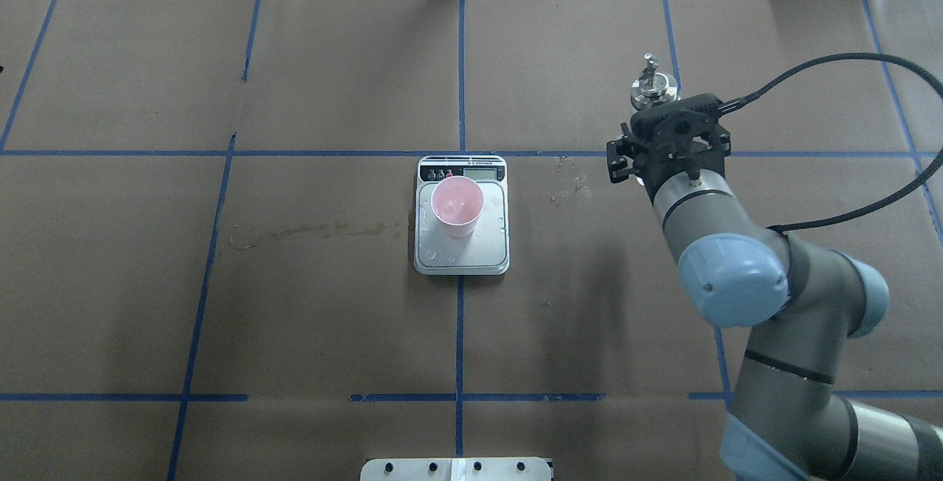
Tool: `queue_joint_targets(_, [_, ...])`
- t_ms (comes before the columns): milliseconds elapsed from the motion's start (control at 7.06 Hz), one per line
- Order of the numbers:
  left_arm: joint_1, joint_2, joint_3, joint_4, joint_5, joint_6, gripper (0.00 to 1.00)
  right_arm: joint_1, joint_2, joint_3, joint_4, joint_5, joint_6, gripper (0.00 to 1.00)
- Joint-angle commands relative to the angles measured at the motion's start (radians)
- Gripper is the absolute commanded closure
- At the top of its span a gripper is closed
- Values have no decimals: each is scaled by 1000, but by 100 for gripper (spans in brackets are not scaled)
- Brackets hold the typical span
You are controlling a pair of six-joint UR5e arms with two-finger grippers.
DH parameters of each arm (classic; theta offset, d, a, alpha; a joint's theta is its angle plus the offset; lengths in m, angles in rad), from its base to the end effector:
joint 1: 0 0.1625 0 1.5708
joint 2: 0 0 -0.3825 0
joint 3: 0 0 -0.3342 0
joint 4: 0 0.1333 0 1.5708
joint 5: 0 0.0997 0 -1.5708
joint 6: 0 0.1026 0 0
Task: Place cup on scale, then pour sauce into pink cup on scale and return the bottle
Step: 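Lift the glass dispenser with the right gripper toward the pink cup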
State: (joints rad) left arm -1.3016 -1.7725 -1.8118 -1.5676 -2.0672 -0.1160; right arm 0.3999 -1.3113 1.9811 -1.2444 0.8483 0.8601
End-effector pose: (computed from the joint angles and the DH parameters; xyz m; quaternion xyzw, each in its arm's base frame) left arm 0.0535 -0.5114 0.4333 0.1615 0.2758 0.1258 0.9392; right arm -0.3628 -0.3717 0.2829 0.4995 -0.2161 0.0396 0.8380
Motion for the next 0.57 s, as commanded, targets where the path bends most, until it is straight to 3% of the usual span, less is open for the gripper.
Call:
queue_joint_targets(0, [-42, 19, 31, -2, -4, 63, 0, -116, 67, -45, -32, -239, -255, 100])
queue_joint_targets(283, [-109, 36, 75, -2, -25, 204, 0, -164, 149, -118, -197, -374, -355, 100])
queue_joint_targets(425, [-134, 51, 113, -2, -106, 267, 0, -165, 171, -142, -243, -399, -375, 100])
